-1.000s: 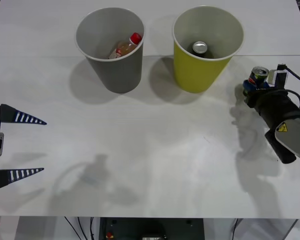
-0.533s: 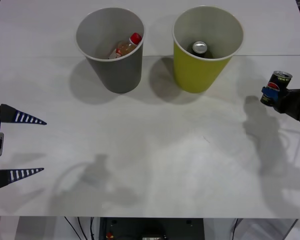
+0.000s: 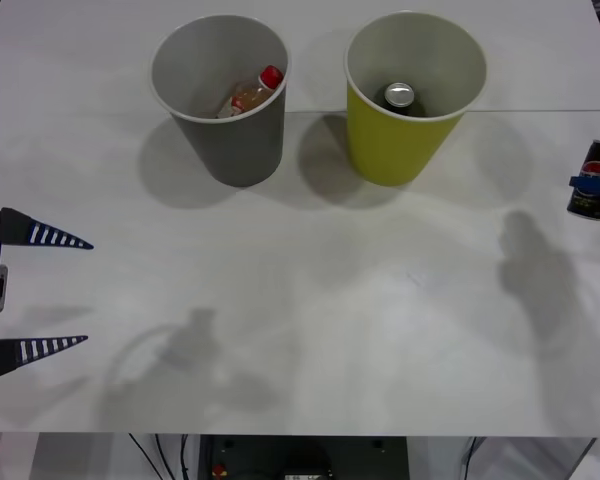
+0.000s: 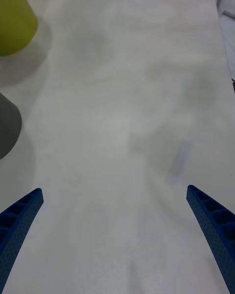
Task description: Put the can into the green bin and the plastic bottle into the gray bin
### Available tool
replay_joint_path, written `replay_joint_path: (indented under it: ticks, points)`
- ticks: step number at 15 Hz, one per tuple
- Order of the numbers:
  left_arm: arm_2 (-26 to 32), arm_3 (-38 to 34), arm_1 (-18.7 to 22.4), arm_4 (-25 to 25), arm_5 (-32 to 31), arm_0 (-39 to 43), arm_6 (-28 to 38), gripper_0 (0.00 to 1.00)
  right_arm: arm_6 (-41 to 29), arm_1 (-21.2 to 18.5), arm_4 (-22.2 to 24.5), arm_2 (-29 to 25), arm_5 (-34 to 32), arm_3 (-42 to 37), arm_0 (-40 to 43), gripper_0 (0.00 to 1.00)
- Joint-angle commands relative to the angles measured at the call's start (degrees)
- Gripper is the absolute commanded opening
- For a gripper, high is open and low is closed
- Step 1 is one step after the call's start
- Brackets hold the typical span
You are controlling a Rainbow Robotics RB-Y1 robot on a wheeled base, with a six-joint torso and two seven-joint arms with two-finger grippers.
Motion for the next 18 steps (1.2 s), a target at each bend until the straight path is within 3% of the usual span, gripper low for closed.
replay_joint_path:
  ticks: [1,7,10,18]
  points:
    - [0.0,0.0,0.0,0.0,0.0,0.0,0.0,1.0,-2.1,0.0,2.93,-9.19,-14.95,-5.87,0.51,0.0]
    - [0.0,0.0,0.0,0.0,0.0,0.0,0.0,1.0,-2.1,-3.08,6.97,-11.12,-33.41,-8.77,-10.13,0.0]
    - [0.0,0.0,0.0,0.0,0.0,0.0,0.0,1.0,-2.1,-3.16,12.68,-6.64,-33.58,-10.53,-20.59,0.0]
    - [0.0,0.0,0.0,0.0,0.0,0.0,0.0,1.0,-2.54,-3.52,13.91,13.05,-33.58,-6.84,-38.6,0.0]
